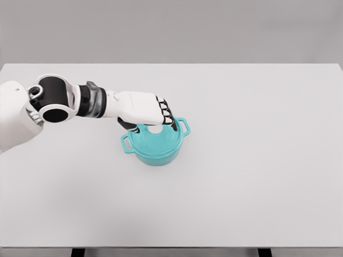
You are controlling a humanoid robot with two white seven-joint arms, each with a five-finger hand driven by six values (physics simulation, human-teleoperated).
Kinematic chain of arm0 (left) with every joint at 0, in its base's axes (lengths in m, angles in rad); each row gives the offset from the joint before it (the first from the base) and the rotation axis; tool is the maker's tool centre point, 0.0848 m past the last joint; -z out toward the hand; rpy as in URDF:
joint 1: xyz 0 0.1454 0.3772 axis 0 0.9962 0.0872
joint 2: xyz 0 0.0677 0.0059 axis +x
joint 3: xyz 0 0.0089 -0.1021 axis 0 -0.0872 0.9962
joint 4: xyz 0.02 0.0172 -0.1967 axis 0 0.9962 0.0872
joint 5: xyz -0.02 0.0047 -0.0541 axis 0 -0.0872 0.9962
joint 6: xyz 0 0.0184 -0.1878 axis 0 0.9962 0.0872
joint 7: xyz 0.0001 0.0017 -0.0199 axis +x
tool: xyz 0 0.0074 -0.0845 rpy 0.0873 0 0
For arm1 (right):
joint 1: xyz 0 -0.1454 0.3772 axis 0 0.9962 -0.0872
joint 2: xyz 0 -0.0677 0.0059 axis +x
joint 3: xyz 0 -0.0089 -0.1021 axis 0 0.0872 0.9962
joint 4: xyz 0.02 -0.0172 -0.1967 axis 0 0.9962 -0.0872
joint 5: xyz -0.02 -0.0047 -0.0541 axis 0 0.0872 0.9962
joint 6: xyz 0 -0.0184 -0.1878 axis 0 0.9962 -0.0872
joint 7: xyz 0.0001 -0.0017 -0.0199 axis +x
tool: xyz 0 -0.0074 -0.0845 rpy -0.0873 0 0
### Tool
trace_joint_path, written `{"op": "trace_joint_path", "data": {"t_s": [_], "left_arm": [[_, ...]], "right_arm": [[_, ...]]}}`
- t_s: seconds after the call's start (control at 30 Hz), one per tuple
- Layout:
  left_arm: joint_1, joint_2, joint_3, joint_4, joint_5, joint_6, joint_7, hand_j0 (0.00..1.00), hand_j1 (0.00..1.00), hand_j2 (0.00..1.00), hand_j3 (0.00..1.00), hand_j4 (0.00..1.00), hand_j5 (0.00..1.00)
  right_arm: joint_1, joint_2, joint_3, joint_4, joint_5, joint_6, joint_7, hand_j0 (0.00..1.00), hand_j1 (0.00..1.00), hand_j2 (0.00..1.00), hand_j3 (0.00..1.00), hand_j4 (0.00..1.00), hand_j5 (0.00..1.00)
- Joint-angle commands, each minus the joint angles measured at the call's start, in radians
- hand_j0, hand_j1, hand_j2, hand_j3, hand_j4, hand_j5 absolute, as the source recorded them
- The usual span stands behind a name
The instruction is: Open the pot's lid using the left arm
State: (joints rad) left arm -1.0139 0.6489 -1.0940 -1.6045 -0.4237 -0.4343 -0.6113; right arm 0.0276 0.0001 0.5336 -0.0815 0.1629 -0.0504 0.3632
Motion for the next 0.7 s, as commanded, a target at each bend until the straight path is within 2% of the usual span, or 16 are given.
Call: {"op": "trace_joint_path", "data": {"t_s": [0.0,0.27,0.43,0.67], "left_arm": [[0.000,-0.011,-0.010,0.015,-0.007,0.002,0.000,0.86,0.86,0.86,0.86,0.86,0.86],[0.000,-0.017,-0.027,0.015,-0.007,0.002,0.000,0.77,0.77,0.77,0.77,0.77,0.77],[0.000,-0.017,-0.030,0.017,-0.009,0.002,0.000,0.76,0.76,0.76,0.76,0.76,0.76],[-0.014,-0.015,-0.029,0.015,-0.009,-0.009,0.000,0.51,0.51,0.51,0.51,0.51,0.51]], "right_arm": [[0.000,0.000,0.000,0.000,0.000,0.000,0.000,1.00,1.00,1.00,1.00,1.00,1.00],[0.000,0.000,0.000,0.000,0.000,0.000,0.000,1.00,1.00,1.00,1.00,1.00,1.00],[0.000,0.000,0.000,-0.001,0.000,0.000,0.000,1.00,1.00,1.00,1.00,1.00,1.00],[0.000,0.000,0.000,0.000,0.000,0.000,0.000,1.00,1.00,1.00,1.00,1.00,1.00]]}}
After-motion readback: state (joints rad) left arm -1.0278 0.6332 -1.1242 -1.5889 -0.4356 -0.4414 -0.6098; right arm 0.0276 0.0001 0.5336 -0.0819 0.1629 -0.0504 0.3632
